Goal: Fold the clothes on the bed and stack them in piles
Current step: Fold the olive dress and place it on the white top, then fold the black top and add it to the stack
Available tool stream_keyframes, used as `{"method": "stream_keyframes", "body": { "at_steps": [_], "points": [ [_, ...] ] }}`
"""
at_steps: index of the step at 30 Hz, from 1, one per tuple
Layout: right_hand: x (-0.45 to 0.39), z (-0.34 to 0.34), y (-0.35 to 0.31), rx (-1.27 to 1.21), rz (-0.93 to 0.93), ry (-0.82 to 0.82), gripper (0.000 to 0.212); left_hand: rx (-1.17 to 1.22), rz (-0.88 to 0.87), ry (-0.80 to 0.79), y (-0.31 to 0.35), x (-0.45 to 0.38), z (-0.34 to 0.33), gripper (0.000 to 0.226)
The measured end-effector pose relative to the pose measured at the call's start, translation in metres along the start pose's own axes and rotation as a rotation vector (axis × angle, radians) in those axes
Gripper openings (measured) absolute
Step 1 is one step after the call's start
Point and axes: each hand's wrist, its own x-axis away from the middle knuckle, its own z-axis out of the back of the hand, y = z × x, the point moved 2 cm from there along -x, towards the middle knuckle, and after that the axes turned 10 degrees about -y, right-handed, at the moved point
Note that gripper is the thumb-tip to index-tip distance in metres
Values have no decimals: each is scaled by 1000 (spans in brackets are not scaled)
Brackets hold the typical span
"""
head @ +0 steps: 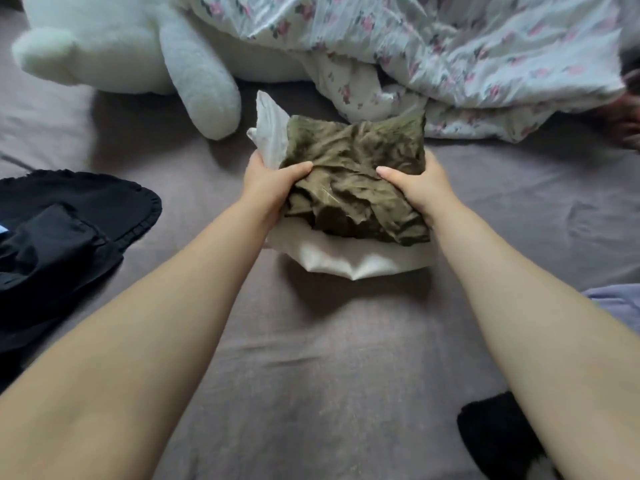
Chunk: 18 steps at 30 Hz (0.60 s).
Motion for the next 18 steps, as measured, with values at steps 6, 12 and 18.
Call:
{"method": "stream_keyframes", "body": {
  "at_steps": [6, 12, 18],
  "points": [
    [-22, 26, 46, 265, -119, -62, 115, -338, 341, -58, -49, -8, -22, 114],
    [-9, 35, 50, 112, -95, -79, 96, -162, 306, -127, -54, -5, -13, 116],
    [77, 28, 72, -8, -186, 0, 108, -239, 268, 86, -64, 41, -21, 119]
  ]
}}
